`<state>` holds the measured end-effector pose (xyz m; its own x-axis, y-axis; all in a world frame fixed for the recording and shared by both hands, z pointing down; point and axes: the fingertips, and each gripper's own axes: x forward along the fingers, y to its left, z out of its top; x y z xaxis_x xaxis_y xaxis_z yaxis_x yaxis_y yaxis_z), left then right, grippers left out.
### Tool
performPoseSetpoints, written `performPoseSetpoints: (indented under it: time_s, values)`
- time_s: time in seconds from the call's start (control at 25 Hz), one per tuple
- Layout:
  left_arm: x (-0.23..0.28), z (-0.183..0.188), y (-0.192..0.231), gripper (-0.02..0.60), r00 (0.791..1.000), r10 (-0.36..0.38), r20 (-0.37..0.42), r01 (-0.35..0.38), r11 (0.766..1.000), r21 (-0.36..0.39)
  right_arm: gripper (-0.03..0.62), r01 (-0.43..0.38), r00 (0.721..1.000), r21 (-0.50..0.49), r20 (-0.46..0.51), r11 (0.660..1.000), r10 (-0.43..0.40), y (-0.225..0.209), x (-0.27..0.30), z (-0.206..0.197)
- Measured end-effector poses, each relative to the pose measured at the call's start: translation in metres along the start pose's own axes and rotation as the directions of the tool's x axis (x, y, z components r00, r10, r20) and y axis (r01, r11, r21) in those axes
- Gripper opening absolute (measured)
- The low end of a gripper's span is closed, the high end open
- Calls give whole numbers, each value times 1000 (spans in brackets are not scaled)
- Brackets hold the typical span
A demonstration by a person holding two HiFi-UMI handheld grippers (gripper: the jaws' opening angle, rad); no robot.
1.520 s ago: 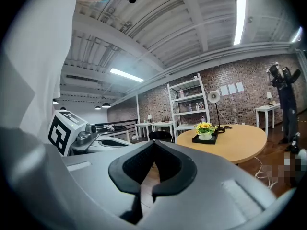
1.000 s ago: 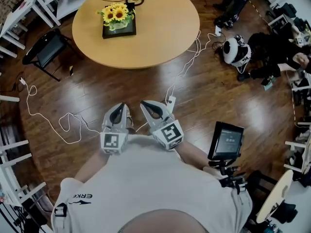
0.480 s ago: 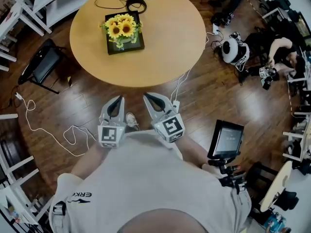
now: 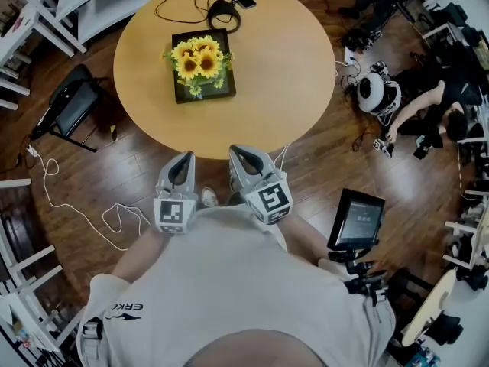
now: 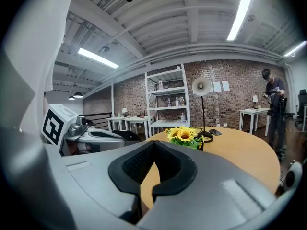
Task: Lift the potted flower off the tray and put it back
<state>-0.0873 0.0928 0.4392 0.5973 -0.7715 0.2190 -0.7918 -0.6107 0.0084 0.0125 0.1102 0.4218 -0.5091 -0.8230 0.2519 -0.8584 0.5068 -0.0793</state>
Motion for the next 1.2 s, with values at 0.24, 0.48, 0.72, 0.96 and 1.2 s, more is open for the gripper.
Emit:
performPoseSetpoints:
  time_s: [0.24,0.48,0.72,0.96,1.2]
  values:
    - [49,9,21,2,998,62,-30,-61,998,19,14,-58,998,-9,8,998,58,-47,38,12]
    - [101,4,31,2,987,140,-72,-139,990,19,14,-116,993,-13,-34,993,116,-105,69,5]
    - [135,-3,44,2,971,210,-112,-213,977,-14,14,-184,979,-35,-96,982,180,-140,104,-10]
    - [144,-16,80,2,968,214,-132,-217,976,-8,15,-197,971,-65,-147,978,186,-143,150,-24]
    - [146,-34,103,2,964,205,-170,-210,978,-12,60,-283,938,-92,-235,955,255,-133,185,-50]
